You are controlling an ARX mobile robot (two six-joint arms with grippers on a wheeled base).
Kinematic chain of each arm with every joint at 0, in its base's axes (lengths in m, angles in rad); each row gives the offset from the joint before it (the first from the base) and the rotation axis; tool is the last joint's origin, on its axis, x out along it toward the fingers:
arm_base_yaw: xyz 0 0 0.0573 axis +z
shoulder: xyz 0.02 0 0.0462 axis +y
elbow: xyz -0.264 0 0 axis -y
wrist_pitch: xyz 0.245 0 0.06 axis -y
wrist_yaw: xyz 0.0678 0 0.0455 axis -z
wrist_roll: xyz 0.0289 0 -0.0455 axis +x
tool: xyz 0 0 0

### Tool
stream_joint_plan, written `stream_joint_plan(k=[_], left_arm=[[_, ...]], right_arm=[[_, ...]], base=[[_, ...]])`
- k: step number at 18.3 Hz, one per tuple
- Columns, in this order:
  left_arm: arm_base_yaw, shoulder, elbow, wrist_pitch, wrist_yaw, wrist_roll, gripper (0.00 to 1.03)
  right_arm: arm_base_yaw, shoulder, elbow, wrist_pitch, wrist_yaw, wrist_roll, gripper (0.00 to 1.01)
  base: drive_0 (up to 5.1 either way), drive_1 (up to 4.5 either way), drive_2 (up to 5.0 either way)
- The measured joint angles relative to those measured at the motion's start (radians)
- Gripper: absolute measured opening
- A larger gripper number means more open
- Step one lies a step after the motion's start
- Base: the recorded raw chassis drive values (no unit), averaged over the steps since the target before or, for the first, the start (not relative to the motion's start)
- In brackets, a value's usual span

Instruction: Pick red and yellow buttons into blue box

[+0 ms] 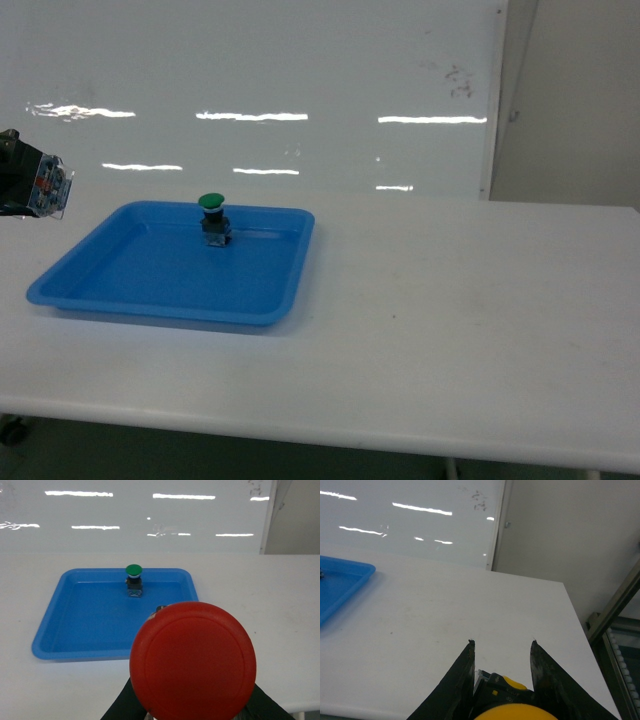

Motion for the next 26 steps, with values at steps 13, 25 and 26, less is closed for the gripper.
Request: stream_joint_plan(k=[13, 25, 26], left_arm=[[0.0, 0.0, 0.0, 0.001, 0.0, 0.0, 0.22], [0.0, 0.0, 0.0, -0.002, -0.001, 0.0, 0.22], [0.0, 0.0, 0.0, 0.0, 0.0, 0.0, 0.22]], right_arm=[[0.0, 0.0, 0.0, 0.002, 0.0, 0.0, 0.3], [0.0, 0.0, 0.0, -0.003, 0.0, 0.0, 0.3], [0.0, 0.0, 0.0, 0.001, 0.001, 0.0, 0.3]], base=[[4.7, -3.6, -1.1], [4.8, -3.67, -0.9], [4.8, -3.59, -0.9]])
